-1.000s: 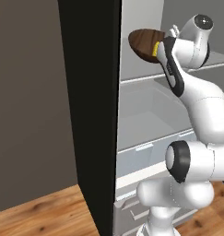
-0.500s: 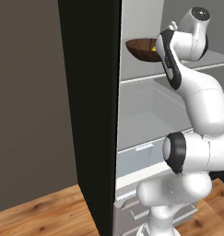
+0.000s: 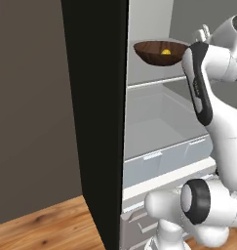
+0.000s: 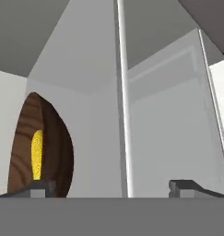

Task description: Move the glass cup from next to the sink to the open cabinet. Then, move the bowl with the corn to the fridge to clear the area for faucet cleaning.

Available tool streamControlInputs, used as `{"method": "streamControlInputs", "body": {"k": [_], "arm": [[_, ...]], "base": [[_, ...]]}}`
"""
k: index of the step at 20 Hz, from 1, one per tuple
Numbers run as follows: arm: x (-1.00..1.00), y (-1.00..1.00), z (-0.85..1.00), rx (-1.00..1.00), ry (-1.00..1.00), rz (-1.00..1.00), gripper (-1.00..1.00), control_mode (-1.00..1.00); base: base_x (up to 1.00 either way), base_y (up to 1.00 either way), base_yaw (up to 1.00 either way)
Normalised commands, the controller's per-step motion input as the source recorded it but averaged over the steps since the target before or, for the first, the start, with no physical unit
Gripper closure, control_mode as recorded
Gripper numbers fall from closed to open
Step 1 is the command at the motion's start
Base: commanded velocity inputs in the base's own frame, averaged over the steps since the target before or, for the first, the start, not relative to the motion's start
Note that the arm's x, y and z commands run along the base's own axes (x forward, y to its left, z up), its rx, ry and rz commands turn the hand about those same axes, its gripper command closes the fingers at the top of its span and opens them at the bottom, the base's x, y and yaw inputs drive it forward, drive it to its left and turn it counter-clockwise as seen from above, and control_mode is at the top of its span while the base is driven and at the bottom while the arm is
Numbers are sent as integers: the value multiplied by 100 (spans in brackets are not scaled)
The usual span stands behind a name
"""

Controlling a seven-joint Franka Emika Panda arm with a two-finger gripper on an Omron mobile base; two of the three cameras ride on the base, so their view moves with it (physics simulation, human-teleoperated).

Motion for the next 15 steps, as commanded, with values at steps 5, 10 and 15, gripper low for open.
{"method": "streamControlInputs", "body": {"k": [5, 10, 15], "arm": [[-100, 22, -51, 0, -13, -3, -100, -100], [-87, -10, -63, 3, 12, 2, -100, -100], [-100, 100, -100, -45, 13, 44, -100, -100]], "base": [[0, 0, 0], [0, 0, 0], [0, 0, 0]]}}
